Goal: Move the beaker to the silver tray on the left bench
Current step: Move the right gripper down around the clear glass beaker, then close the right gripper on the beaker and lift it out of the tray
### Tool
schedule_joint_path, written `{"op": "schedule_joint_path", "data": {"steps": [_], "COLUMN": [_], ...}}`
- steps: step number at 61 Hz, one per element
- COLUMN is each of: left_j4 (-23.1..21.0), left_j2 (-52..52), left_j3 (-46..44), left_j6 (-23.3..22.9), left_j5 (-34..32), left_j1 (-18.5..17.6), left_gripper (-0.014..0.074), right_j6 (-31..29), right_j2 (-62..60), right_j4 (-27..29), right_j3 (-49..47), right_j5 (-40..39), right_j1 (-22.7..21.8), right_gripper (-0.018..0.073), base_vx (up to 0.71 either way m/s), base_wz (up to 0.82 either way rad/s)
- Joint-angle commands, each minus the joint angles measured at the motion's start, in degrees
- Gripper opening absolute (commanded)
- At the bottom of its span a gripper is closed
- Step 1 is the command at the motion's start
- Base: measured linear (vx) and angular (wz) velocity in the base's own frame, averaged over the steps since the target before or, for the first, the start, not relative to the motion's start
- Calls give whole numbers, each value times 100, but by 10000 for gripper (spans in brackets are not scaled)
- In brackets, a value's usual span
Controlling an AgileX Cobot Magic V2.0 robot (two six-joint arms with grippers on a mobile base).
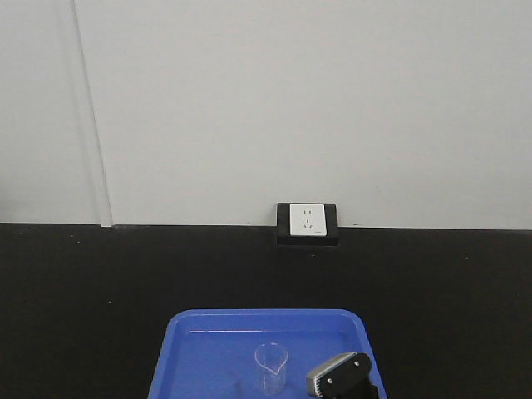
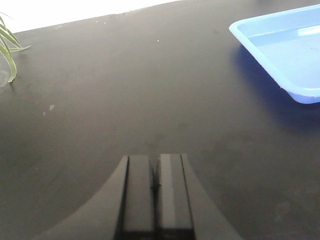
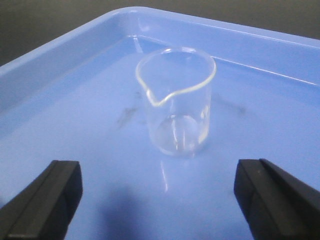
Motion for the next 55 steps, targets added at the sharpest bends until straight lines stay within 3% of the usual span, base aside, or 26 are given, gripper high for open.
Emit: {"op": "schedule_joint_path", "data": {"steps": [1,21,27,35,45,55], "left_j4": [-12,-12,-12,-12,-12,-12], "left_j2": [-45,-45,-45,-45,-45,-45], "left_j3": [114,114,114,114,114,114], "left_j6": [-11,-11,-11,-11,-11,-11], "left_j5": [-475,-475,-475,-475,-475,-475], "left_j1": [-24,-24,-24,-24,-24,-24], "left_gripper": [1,1,1,1,1,1], "right_j6": [156,284,432,584,640,966], "right_j2": [-4,880,1027,1043,792,-88], "right_j4": [-136,-198,-198,-180,-233,-294], "right_j3": [-512,-1775,-1991,-2059,-1955,-1364], "right_j5": [-503,-472,-480,-500,-472,-228], "right_j1": [-6,-6,-6,-6,-6,-23], "right_gripper": [648,622,575,388,-20,-15], "base_vx": [0,0,0,0,0,0], "base_wz": [0,0,0,0,0,0]}}
